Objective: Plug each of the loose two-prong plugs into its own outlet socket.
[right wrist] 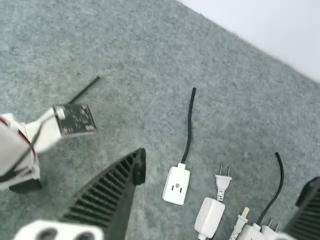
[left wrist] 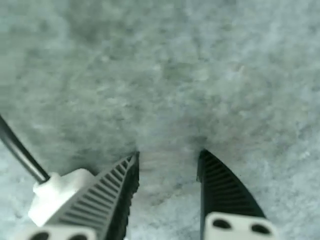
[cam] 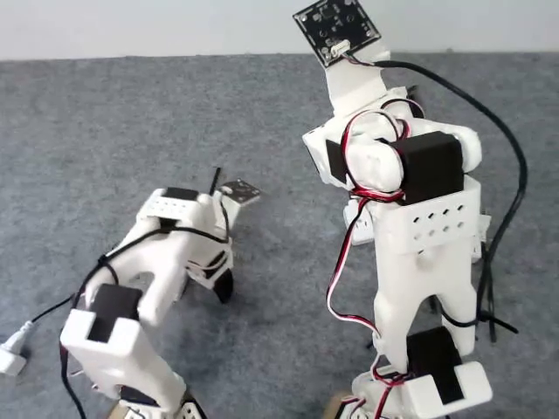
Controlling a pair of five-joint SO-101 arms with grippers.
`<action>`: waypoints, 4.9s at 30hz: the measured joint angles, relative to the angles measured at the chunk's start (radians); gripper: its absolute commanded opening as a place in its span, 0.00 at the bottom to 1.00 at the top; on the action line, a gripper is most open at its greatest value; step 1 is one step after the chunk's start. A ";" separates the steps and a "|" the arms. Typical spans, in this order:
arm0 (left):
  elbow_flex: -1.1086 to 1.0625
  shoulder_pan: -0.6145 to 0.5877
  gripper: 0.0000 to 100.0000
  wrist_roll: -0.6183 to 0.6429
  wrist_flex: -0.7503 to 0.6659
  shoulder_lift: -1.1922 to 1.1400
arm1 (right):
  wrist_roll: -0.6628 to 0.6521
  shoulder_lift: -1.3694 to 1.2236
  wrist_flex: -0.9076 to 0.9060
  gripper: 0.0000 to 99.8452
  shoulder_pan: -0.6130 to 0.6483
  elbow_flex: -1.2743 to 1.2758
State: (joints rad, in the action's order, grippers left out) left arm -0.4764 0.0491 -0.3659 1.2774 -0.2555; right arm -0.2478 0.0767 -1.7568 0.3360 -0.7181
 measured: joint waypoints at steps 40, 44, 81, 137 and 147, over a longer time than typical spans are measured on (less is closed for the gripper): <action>0.623 -0.749 0.19 -0.199 0.256 -0.094 | 0.005 0.003 0.000 0.46 0.060 0.147; 0.836 -0.520 0.19 -0.078 0.364 -0.094 | 0.005 0.003 0.000 0.46 0.068 0.149; 1.639 -0.084 0.19 0.267 0.440 -0.094 | 0.361 -0.230 0.060 0.46 -0.144 0.491; 1.516 -0.080 0.19 0.295 0.428 -0.146 | 0.227 -0.397 0.514 0.46 -0.471 0.744; 1.516 -0.080 0.19 0.295 0.428 -0.146 | 0.226 -0.399 0.476 0.46 -0.520 0.660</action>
State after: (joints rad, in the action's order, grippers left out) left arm 1.0395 -0.0307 -0.0713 1.7054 -0.4012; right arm -0.0222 -0.3222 -1.2812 -0.1841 -0.0583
